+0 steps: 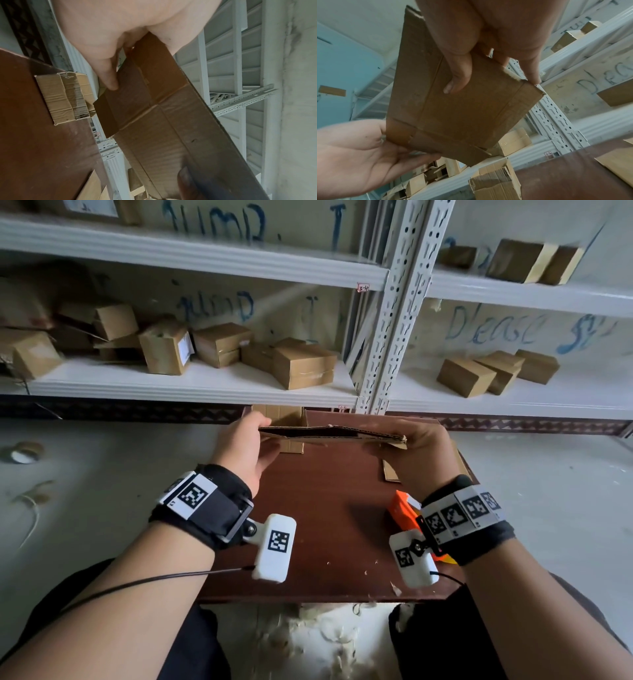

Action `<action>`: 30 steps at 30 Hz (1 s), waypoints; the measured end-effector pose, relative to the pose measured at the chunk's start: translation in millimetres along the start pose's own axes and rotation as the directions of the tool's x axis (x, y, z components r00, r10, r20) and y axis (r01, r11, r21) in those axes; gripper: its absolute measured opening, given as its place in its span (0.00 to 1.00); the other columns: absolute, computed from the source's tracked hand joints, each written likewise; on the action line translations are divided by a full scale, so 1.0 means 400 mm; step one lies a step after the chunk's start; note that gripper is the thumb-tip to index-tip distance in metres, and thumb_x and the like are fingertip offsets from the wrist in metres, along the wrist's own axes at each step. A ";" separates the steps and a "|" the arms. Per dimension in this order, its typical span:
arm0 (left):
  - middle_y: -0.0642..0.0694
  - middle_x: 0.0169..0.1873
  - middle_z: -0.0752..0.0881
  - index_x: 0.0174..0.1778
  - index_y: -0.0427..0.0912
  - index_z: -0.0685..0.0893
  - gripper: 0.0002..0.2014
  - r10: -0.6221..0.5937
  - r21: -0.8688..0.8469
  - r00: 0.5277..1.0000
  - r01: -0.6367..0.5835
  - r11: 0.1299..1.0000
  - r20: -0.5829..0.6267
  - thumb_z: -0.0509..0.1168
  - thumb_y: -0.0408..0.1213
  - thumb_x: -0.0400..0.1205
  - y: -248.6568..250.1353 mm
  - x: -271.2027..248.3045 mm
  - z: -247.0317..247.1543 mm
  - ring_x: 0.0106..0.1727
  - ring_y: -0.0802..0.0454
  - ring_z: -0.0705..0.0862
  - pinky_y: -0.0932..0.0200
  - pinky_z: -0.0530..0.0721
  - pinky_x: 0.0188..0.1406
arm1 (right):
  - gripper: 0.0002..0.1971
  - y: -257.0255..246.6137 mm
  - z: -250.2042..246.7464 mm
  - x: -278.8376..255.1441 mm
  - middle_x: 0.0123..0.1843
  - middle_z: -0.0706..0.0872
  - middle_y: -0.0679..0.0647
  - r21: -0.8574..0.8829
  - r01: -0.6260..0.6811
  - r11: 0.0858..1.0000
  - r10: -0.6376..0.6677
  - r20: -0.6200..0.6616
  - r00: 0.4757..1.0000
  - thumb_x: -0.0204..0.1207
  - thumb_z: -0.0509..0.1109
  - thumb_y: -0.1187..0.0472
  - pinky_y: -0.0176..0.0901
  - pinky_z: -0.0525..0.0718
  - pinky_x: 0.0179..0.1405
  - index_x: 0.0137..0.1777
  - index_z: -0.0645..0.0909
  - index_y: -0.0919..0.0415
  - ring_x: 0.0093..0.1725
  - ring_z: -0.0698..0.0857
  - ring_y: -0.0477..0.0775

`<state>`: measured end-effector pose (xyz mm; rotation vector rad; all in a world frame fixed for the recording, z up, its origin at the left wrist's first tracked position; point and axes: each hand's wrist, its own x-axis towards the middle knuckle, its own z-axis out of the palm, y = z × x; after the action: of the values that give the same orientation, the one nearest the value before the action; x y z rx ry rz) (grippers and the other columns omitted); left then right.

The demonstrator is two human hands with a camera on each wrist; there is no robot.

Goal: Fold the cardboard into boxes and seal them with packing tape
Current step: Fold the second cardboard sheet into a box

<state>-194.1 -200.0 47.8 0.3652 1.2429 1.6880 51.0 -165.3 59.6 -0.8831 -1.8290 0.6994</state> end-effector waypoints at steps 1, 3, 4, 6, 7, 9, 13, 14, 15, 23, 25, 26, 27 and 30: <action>0.41 0.49 0.84 0.46 0.41 0.85 0.03 0.004 -0.009 1.000 -0.004 1.000 -0.003 0.66 0.32 0.79 -0.004 -0.002 0.001 0.52 0.45 0.86 0.53 0.92 0.49 | 0.14 0.004 0.004 -0.001 0.44 0.93 0.45 0.008 -0.019 1.000 0.019 -0.009 1.000 0.67 0.84 0.75 0.20 0.80 0.46 0.50 0.95 0.61 0.42 0.88 0.28; 0.39 0.53 0.82 0.47 0.40 0.84 0.04 0.013 -0.032 1.000 -0.013 0.999 -0.010 0.66 0.32 0.79 -0.011 -0.010 0.007 0.57 0.43 0.84 0.50 0.92 0.54 | 0.16 0.014 0.013 0.001 0.42 0.93 0.41 0.018 -0.059 0.998 0.060 -0.035 0.998 0.65 0.86 0.75 0.22 0.81 0.44 0.48 0.94 0.55 0.39 0.88 0.31; 0.39 0.52 0.82 0.47 0.39 0.84 0.03 0.020 -0.037 1.000 -0.021 0.999 -0.020 0.65 0.31 0.82 -0.012 -0.017 0.013 0.55 0.43 0.84 0.48 0.91 0.57 | 0.17 0.022 0.017 0.003 0.40 0.92 0.40 0.035 -0.077 0.996 0.078 -0.047 0.996 0.65 0.86 0.75 0.24 0.82 0.42 0.47 0.93 0.54 0.37 0.88 0.32; 0.39 0.50 0.81 0.47 0.38 0.83 0.04 0.045 -0.027 0.998 -0.046 0.999 -0.043 0.62 0.30 0.85 -0.014 -0.026 0.025 0.50 0.44 0.83 0.48 0.90 0.60 | 0.16 0.031 0.023 0.003 0.36 0.92 0.40 0.108 -0.116 0.987 0.122 -0.049 0.991 0.65 0.85 0.77 0.25 0.81 0.35 0.46 0.93 0.56 0.30 0.86 0.34; 0.40 0.50 0.81 0.49 0.38 0.83 0.05 0.062 -0.020 0.997 -0.063 0.998 -0.050 0.62 0.31 0.85 -0.016 -0.030 0.027 0.49 0.45 0.83 0.49 0.91 0.58 | 0.15 0.034 0.026 0.003 0.34 0.92 0.40 0.140 -0.130 0.982 0.138 -0.048 0.989 0.66 0.85 0.78 0.24 0.79 0.32 0.46 0.93 0.59 0.27 0.85 0.35; 0.42 0.50 0.83 0.53 0.41 0.86 0.07 0.079 0.019 0.995 -0.078 0.997 -0.065 0.64 0.33 0.84 -0.023 -0.033 0.022 0.49 0.46 0.83 0.48 0.91 0.56 | 0.14 0.042 0.028 0.003 0.33 0.91 0.40 0.184 -0.143 0.972 0.155 -0.054 0.986 0.66 0.84 0.78 0.24 0.78 0.29 0.45 0.92 0.61 0.25 0.83 0.35; 0.50 0.44 0.83 0.47 0.46 0.84 0.07 0.177 0.204 0.976 -0.149 0.968 -0.128 0.67 0.44 0.78 -0.044 -0.033 0.006 0.47 0.52 0.80 0.49 0.81 0.56 | 0.11 0.070 0.028 0.006 0.29 0.89 0.37 0.164 -0.157 0.974 0.168 -0.056 0.984 0.68 0.85 0.75 0.23 0.78 0.31 0.43 0.92 0.61 0.25 0.82 0.35; 0.49 0.43 0.81 0.45 0.46 0.82 0.10 0.212 0.252 0.970 -0.177 0.951 -0.118 0.67 0.47 0.74 -0.048 -0.035 0.010 0.43 0.52 0.78 0.50 0.77 0.53 | 0.11 0.076 0.026 0.001 0.27 0.87 0.35 0.130 -0.141 0.981 0.150 -0.059 0.987 0.68 0.85 0.75 0.23 0.77 0.32 0.41 0.91 0.59 0.25 0.83 0.34; 0.48 0.41 0.79 0.45 0.47 0.81 0.12 0.238 0.286 0.966 -0.200 0.937 -0.104 0.67 0.49 0.71 -0.050 -0.038 0.014 0.41 0.52 0.75 0.51 0.74 0.49 | 0.12 0.082 0.024 -0.006 0.26 0.86 0.33 0.092 -0.120 0.988 0.126 -0.064 0.990 0.67 0.86 0.74 0.23 0.76 0.33 0.39 0.90 0.56 0.26 0.83 0.34; 0.57 0.55 0.90 0.65 0.50 0.84 0.39 0.373 0.362 0.925 -0.372 0.854 0.072 0.78 0.70 0.63 -0.069 -0.056 0.016 0.57 0.66 0.87 0.50 0.84 0.69 | 0.13 0.072 0.008 0.011 0.34 0.92 0.46 0.108 -0.130 0.986 0.142 -0.113 0.983 0.64 0.89 0.70 0.38 0.82 0.34 0.40 0.88 0.58 0.29 0.86 0.42; 0.53 0.68 0.86 0.80 0.51 0.72 0.59 0.425 0.342 0.886 -0.464 0.817 0.185 0.85 0.70 0.54 -0.067 -0.037 0.015 0.68 0.61 0.85 0.49 0.82 0.73 | 0.15 0.060 0.009 0.019 0.39 0.95 0.49 0.199 -0.139 0.970 0.171 -0.155 0.973 0.61 0.91 0.68 0.40 0.87 0.36 0.46 0.92 0.61 0.35 0.90 0.43; 0.50 0.73 0.83 0.84 0.54 0.66 0.65 0.450 0.360 0.855 -0.518 0.776 0.260 0.87 0.68 0.51 -0.064 -0.026 0.014 0.72 0.58 0.83 0.49 0.81 0.74 | 0.17 0.057 0.007 0.024 0.42 0.95 0.49 0.222 -0.143 0.964 0.183 -0.171 0.968 0.61 0.91 0.67 0.41 0.90 0.39 0.49 0.93 0.63 0.40 0.93 0.44; 0.49 0.74 0.81 0.85 0.58 0.64 0.67 0.472 0.400 0.816 -0.577 0.712 0.334 0.88 0.66 0.50 -0.057 -0.019 0.013 0.73 0.56 0.82 0.51 0.82 0.73 | 0.19 0.056 0.003 0.028 0.44 0.96 0.50 0.236 -0.142 0.961 0.187 -0.180 0.966 0.61 0.92 0.66 0.42 0.92 0.43 0.51 0.93 0.65 0.45 0.94 0.46; 0.52 0.59 0.91 0.68 0.57 0.82 0.44 0.551 0.422 0.734 -0.679 0.600 0.398 0.90 0.55 0.54 -0.038 -0.010 0.012 0.60 0.57 0.90 0.51 0.89 0.61 | 0.19 0.052 -0.018 0.039 0.46 0.96 0.50 0.253 -0.115 0.961 0.164 -0.183 0.969 0.61 0.91 0.67 0.40 0.92 0.48 0.51 0.93 0.65 0.49 0.95 0.48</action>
<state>-180.9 -200.6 38.0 1.4661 1.5085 1.7341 58.9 -139.9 54.1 -0.8933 -1.4762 0.8676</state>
